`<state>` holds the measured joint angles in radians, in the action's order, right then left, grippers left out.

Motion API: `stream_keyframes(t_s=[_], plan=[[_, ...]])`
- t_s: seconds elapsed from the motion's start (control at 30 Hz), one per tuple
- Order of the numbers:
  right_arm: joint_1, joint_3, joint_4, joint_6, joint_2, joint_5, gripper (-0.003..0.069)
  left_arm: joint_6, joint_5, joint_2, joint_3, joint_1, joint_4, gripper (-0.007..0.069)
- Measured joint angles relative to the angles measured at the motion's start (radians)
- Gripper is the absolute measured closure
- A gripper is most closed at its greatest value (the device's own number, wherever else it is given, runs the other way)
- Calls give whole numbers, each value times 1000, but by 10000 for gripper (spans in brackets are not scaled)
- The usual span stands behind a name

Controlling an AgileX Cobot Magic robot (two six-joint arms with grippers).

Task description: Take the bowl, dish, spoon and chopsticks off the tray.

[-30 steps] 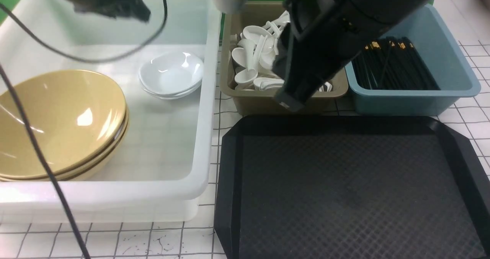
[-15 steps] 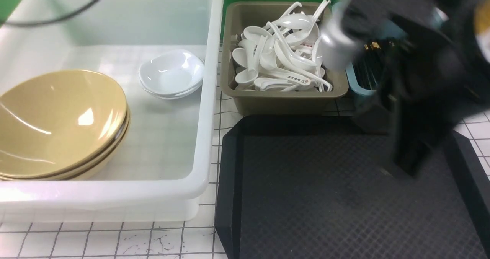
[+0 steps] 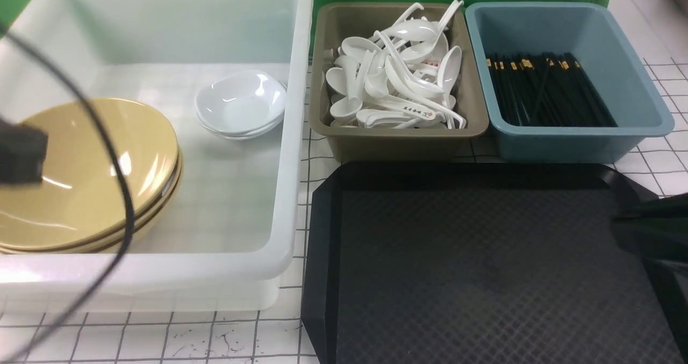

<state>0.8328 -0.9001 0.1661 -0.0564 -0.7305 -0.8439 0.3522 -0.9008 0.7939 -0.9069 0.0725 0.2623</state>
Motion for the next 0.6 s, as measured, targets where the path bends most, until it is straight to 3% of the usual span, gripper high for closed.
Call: stream_keyframes(t_s=[0.2, 0.3, 0.6], plan=[[0, 59, -8, -4, 98, 107, 565, 0, 58, -217, 183, 0, 4, 631], [0, 116, -27, -4, 160, 234, 564, 0, 73, -349, 289, 0, 4, 631], [0, 169, -30, -5, 174, 335, 562, 0, 114, -514, 396, 0, 4, 631]])
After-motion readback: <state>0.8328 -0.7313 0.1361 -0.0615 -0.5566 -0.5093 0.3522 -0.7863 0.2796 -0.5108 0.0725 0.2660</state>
